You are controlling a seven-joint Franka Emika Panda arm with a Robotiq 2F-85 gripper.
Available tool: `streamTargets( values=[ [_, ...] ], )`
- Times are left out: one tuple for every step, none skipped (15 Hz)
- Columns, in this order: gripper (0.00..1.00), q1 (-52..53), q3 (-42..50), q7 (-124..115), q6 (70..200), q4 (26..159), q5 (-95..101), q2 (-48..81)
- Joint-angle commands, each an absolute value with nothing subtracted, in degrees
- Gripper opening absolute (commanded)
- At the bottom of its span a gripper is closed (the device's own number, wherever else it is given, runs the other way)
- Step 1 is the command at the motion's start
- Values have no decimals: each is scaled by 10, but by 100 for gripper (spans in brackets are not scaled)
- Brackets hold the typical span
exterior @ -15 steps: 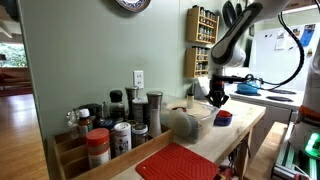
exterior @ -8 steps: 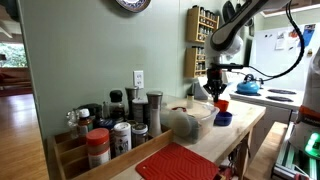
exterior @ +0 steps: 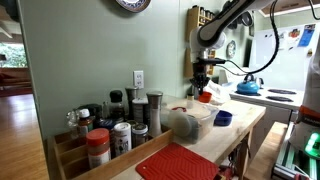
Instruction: Remove the orange cup from the blue cup and put it on the counter top, pick up the spice bottle and put it in the orange cup, pick up the orange cup with spice bottle inside and put it in the crisper drawer
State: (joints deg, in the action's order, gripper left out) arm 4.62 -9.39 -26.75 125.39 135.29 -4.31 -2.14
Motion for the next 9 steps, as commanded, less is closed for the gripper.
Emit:
streamTargets(
  values=[
    [2, 51, -80, -236, 1250, 1296, -13, 71],
    [2, 52, -75, -237, 1262, 1290, 0, 88],
    [2, 54, -70, -242, 1269, 1283, 9, 102],
    [2, 56, -66, -239, 1273, 1277, 14, 113],
    [2, 57, -61, -237, 1280, 1274, 20, 122],
    [2, 58, -58, -234, 1285, 1271, 19, 130],
    [2, 58, -55, -230, 1290, 1269, 17, 138],
    [2, 59, -52, -226, 1293, 1267, 14, 144],
    [2, 59, -50, -222, 1295, 1265, 13, 149]
  ],
)
